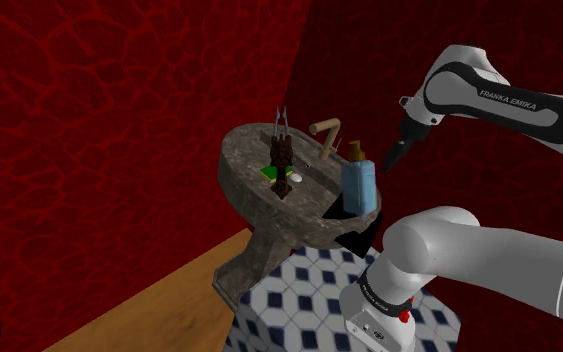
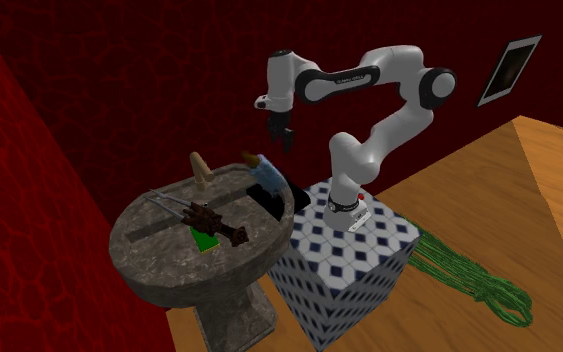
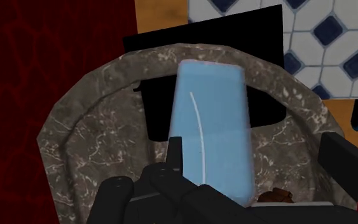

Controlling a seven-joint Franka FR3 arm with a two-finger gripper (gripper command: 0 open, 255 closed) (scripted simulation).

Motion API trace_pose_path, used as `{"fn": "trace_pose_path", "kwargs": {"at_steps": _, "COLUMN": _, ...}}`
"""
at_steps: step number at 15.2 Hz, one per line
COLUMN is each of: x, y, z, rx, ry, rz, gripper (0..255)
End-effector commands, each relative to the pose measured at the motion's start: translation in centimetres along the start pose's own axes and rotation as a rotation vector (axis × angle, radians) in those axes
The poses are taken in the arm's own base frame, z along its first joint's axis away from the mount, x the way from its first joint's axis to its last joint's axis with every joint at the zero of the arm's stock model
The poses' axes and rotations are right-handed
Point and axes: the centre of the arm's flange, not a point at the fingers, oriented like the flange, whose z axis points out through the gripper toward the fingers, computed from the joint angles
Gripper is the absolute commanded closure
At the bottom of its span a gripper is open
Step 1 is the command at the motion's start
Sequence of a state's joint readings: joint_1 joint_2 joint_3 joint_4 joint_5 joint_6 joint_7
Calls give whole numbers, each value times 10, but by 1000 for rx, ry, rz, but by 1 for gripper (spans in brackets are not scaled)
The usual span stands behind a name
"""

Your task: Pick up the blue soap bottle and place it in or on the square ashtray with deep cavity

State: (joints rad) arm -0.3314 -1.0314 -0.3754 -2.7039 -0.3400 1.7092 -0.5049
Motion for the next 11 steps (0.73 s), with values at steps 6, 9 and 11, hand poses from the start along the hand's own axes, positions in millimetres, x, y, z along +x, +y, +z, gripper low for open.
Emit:
{"fn": "trace_pose_path", "kwargs": {"at_steps": 6, "x": 1, "y": 0, "z": -54, "rx": 2, "ry": -4, "rz": 0, "gripper": 0}}
{"fn": "trace_pose_path", "kwargs": {"at_steps": 9, "x": 1, "y": 0, "z": -54, "rx": 2, "ry": -4, "rz": 0, "gripper": 0}}
{"fn": "trace_pose_path", "kwargs": {"at_steps": 11, "x": 1, "y": 0, "z": -54, "rx": 2, "ry": -4, "rz": 0, "gripper": 0}}
